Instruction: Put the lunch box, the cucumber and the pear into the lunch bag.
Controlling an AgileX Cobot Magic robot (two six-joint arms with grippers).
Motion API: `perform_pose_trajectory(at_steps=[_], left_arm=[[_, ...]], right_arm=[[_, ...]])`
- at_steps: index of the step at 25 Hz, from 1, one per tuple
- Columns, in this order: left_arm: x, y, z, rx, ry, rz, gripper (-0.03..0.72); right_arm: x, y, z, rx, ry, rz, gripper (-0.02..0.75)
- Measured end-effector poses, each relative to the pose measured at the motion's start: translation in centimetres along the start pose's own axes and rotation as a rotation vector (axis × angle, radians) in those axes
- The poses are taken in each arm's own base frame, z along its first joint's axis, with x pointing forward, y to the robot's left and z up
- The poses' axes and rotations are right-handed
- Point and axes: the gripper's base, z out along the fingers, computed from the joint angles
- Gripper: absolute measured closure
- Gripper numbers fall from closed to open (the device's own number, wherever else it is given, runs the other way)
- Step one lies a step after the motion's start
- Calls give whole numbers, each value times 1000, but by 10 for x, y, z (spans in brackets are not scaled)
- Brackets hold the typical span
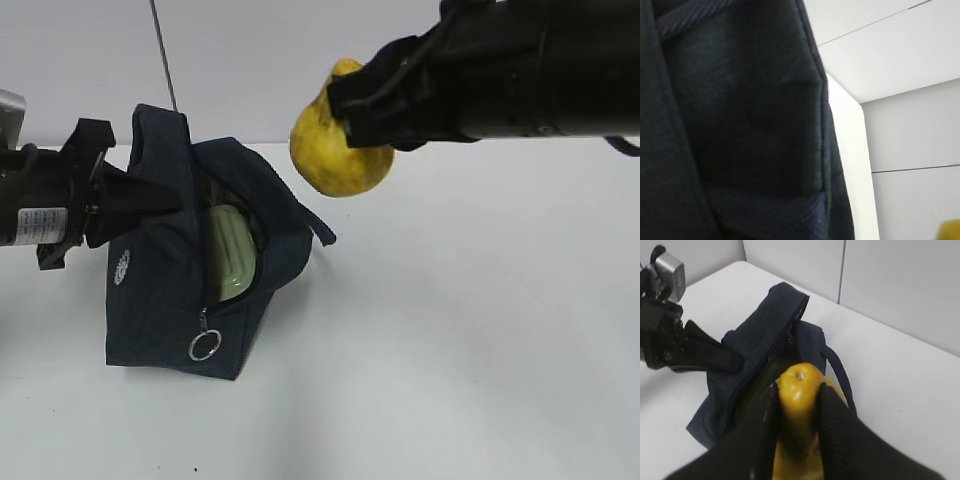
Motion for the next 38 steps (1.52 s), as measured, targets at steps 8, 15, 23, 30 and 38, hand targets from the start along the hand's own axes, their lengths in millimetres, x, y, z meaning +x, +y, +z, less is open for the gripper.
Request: perform_pose_trajectory(at_steps=[8, 15, 23, 30, 38], left_arm=[[1, -2, 0, 19, 9, 12, 707], [1, -3, 0, 29, 13, 26, 707], [1, -3, 0, 30, 13, 34, 707], [1, -3, 0, 34, 15, 43, 707], [1, -3, 0, 34, 15, 44, 707]], right_arm=[[2, -2, 62, -6, 55, 175, 538], [1, 0, 110, -21, 96, 208, 538], [20, 6, 156, -80, 248, 234, 473], [6, 9, 169, -125, 234, 205, 305], [-11, -3, 147, -129, 261, 62, 303]])
